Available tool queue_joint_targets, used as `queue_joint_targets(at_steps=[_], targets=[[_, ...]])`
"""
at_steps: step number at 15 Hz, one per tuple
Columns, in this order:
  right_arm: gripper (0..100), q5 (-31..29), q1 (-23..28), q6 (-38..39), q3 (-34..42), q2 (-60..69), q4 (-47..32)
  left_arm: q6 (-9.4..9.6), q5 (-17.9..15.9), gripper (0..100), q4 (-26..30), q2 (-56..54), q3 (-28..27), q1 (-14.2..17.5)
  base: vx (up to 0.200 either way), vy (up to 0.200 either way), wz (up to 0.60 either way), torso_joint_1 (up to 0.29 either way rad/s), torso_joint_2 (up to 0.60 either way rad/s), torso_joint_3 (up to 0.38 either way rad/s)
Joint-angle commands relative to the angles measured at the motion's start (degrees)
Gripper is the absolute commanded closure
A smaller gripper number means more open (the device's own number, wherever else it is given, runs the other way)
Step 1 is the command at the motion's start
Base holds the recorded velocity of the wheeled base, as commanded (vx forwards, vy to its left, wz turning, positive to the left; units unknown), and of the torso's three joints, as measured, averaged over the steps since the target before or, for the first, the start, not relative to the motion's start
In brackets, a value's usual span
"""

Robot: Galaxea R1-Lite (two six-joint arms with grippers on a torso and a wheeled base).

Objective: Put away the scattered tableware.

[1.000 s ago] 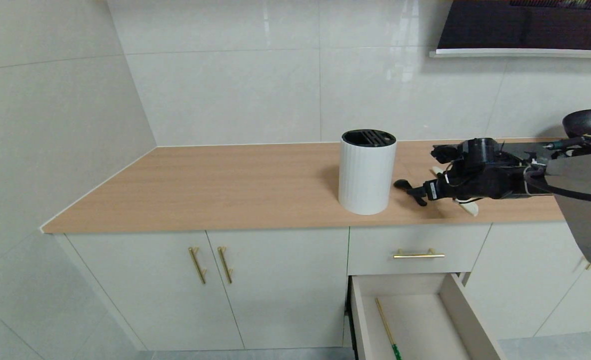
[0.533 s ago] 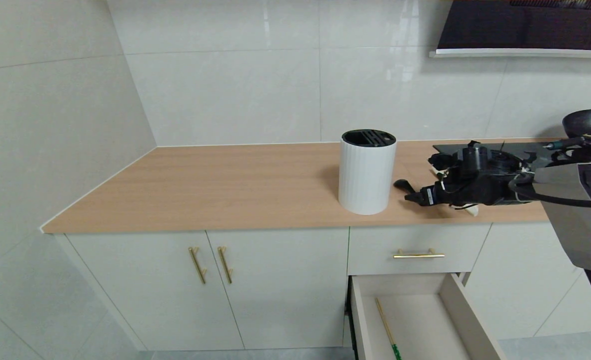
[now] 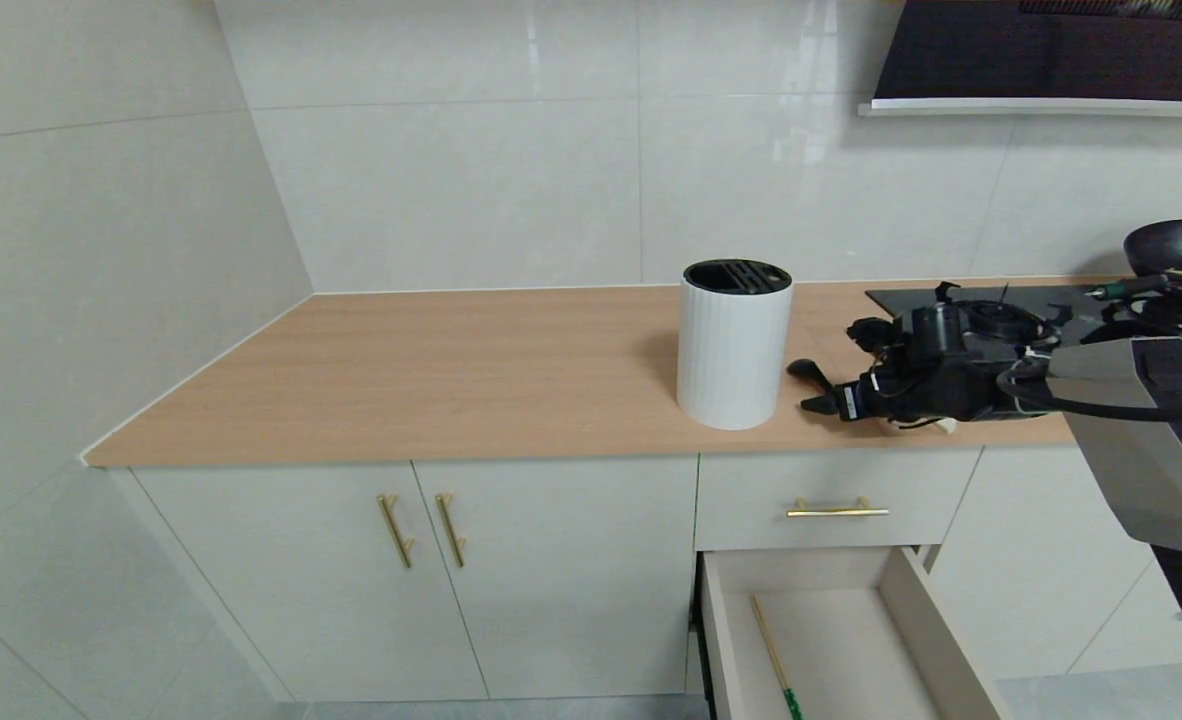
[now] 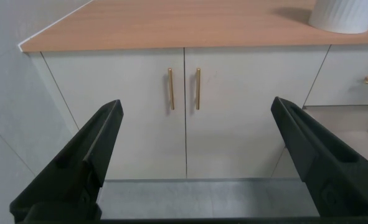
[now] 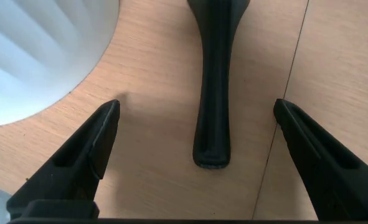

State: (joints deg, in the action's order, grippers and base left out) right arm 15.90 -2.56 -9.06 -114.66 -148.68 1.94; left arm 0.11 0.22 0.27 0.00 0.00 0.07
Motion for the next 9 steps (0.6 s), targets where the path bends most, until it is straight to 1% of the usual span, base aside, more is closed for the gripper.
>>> queue_joint_targets(at_steps=[1, 4, 5, 9], targets=[[0, 0.0, -0.1, 0.0, 0.1, -0.7, 0.3, -0.02, 0.0, 0, 0.0, 0.0, 0.0, 0.0, 0.0, 0.0, 0.0, 0.0, 0.0, 0.0], [0, -0.1, -0.1, 0.0, 0.1, -1.1, 1.3, -0.02, 0.0, 0, 0.0, 0.0, 0.0, 0.0, 0.0, 0.0, 0.0, 0.0, 0.0, 0.0], [100, -0.1, -0.1, 0.0, 0.1, -1.1, 1.4, -0.02, 0.0, 0, 0.0, 0.0, 0.0, 0.0, 0.0, 0.0, 0.0, 0.0, 0.0, 0.0], [100, -0.1, -0.3, 0.0, 0.1, -1.3, 2.2, -0.02, 0.0, 0, 0.0, 0.0, 0.0, 0.0, 0.0, 0.0, 0.0, 0.0, 0.0, 0.0]])
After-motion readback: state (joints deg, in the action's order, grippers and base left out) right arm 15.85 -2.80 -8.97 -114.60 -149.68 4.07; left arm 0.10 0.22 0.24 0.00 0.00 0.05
